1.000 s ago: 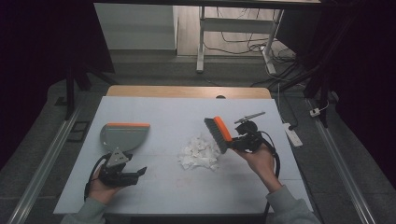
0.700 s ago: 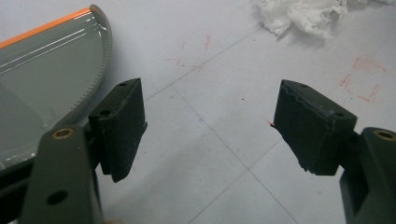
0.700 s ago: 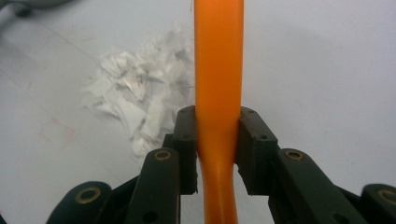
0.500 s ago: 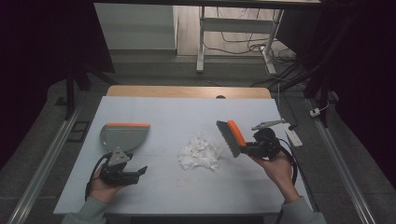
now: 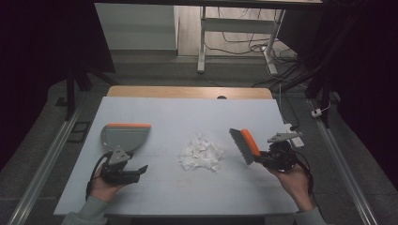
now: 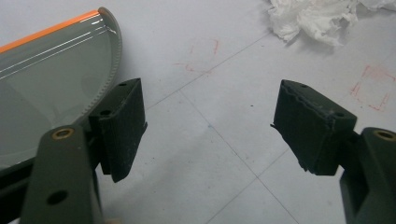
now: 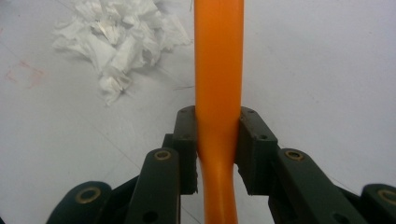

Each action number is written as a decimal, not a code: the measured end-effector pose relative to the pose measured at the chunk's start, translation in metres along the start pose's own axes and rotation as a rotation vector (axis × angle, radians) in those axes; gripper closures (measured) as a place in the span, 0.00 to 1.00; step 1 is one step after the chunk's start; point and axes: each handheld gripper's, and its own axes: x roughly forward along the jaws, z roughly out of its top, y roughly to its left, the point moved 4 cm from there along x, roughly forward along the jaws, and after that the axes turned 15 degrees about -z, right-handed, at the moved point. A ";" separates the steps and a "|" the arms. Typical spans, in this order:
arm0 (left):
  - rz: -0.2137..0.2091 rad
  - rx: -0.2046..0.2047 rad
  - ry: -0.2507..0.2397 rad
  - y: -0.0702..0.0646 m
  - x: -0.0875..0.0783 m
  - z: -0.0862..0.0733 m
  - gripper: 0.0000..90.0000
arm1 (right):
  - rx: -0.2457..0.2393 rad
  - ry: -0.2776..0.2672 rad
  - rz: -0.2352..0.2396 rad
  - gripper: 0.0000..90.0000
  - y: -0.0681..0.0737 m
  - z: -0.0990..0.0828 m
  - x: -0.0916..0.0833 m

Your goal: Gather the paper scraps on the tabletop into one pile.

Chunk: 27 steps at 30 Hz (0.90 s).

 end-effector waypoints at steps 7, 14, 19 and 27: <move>0.007 0.005 -0.012 0.000 -0.002 0.002 0.29 | 0.001 -0.081 -0.015 0.79 -0.006 -0.018 -0.008; 0.011 0.005 -0.026 0.001 -0.005 0.004 0.29 | -0.003 -0.084 -0.012 0.79 -0.008 -0.028 -0.005; 0.009 0.005 -0.027 0.001 -0.006 0.004 0.29 | -0.009 -0.094 -0.021 0.79 -0.008 -0.029 -0.005; 0.006 0.006 -0.021 0.001 -0.006 0.003 0.29 | -0.013 -0.112 -0.020 0.79 -0.008 -0.028 -0.006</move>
